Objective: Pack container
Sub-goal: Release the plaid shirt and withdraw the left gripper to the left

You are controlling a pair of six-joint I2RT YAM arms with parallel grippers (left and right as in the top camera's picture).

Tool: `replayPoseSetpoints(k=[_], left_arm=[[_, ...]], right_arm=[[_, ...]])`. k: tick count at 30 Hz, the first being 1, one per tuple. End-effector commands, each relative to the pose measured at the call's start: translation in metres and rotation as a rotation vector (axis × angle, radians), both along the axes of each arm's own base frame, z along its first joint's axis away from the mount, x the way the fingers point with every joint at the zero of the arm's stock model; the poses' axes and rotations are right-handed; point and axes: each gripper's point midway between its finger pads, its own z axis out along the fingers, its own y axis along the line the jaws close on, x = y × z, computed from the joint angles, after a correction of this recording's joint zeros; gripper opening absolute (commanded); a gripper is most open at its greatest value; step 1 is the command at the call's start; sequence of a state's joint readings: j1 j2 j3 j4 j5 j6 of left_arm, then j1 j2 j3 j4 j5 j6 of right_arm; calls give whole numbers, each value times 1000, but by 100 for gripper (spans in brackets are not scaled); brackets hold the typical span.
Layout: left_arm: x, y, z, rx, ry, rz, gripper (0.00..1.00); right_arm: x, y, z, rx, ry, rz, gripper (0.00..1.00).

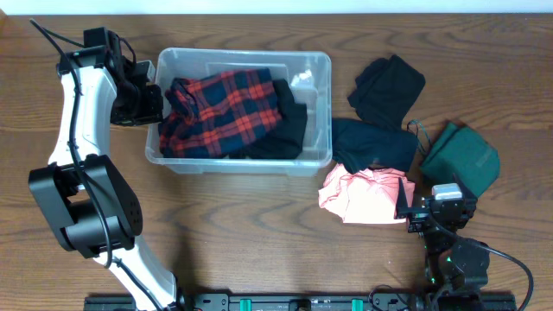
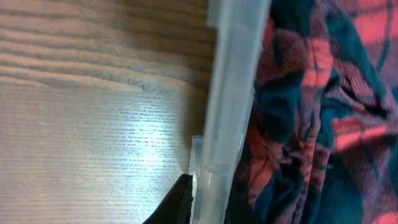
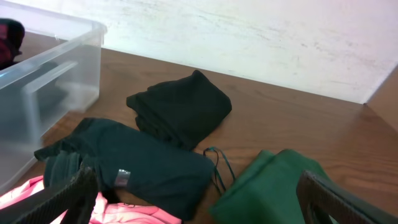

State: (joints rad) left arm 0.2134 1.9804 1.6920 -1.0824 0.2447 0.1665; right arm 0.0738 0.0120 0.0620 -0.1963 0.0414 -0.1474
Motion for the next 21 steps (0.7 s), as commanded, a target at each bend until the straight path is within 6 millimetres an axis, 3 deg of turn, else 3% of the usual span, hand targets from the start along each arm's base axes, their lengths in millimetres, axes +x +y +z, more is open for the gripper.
replayPoseSetpoints(k=[1, 2, 4, 6, 13, 21], left_arm=[[-6, 7, -4, 8, 40, 64, 6], [-6, 7, -4, 7, 40, 68, 7], [-4, 8, -4, 10, 32, 72, 28], [-1, 12, -2, 31, 16, 80, 36], [4, 23, 0, 67, -18, 49, 43], [-3, 54, 3, 155, -5, 97, 47]], right_arm=[[0, -2, 0, -15, -4, -8, 99], [0, -2, 0, -16, -4, -8, 99], [0, -2, 0, -16, -4, -8, 99], [0, -2, 0, -16, -4, -8, 99], [0, -2, 0, -15, -4, -8, 99], [0, -2, 0, -16, -4, -8, 99]])
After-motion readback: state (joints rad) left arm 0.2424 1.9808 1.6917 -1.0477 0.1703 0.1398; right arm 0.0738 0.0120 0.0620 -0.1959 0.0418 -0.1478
